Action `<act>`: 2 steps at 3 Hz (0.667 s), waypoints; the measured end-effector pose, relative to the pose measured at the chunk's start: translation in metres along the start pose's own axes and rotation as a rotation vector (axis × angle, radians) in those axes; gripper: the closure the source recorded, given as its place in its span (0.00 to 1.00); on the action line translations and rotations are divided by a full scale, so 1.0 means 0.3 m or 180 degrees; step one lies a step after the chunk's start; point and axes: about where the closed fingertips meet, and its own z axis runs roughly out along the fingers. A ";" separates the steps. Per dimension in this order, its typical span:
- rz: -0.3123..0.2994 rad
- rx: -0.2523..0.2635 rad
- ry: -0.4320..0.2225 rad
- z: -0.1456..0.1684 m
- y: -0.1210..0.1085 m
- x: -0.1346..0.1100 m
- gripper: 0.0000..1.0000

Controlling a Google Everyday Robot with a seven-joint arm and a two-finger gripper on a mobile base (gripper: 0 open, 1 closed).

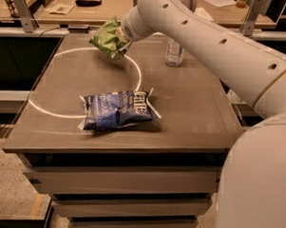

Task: Move green rice chip bag near blue plastic bottle

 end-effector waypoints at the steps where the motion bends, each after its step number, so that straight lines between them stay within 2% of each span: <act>1: -0.0019 0.0117 0.0140 -0.095 -0.060 0.071 1.00; 2: -0.0006 0.0219 0.0307 -0.174 -0.108 0.149 1.00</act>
Offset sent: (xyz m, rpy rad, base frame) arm -0.0359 -0.1176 0.0048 -0.1278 0.0369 -0.1422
